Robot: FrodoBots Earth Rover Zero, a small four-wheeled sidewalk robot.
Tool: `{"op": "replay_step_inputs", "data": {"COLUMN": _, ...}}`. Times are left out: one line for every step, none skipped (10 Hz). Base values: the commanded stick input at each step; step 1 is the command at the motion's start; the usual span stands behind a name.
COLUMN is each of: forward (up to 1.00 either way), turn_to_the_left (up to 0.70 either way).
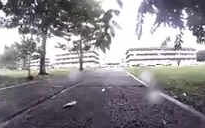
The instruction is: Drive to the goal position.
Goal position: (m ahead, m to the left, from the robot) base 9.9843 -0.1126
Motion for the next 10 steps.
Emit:
{"op": "replay_step_inputs", "data": {"forward": 0.7, "turn_to_the_left": 0.0}}
{"op": "replay_step_inputs", "data": {"forward": 0.7, "turn_to_the_left": 0.0}}
{"op": "replay_step_inputs", "data": {"forward": 0.7, "turn_to_the_left": 0.0}}
{"op": "replay_step_inputs", "data": {"forward": 0.7, "turn_to_the_left": 0.0}}
{"op": "replay_step_inputs", "data": {"forward": 0.7, "turn_to_the_left": 0.0}}
{"op": "replay_step_inputs", "data": {"forward": 0.7, "turn_to_the_left": 0.0}}
{"op": "replay_step_inputs", "data": {"forward": 0.7, "turn_to_the_left": 0.0}}
{"op": "replay_step_inputs", "data": {"forward": 0.7, "turn_to_the_left": 0.0}}
{"op": "replay_step_inputs", "data": {"forward": 0.7, "turn_to_the_left": 0.0}}
{"op": "replay_step_inputs", "data": {"forward": 0.7, "turn_to_the_left": 0.0}}
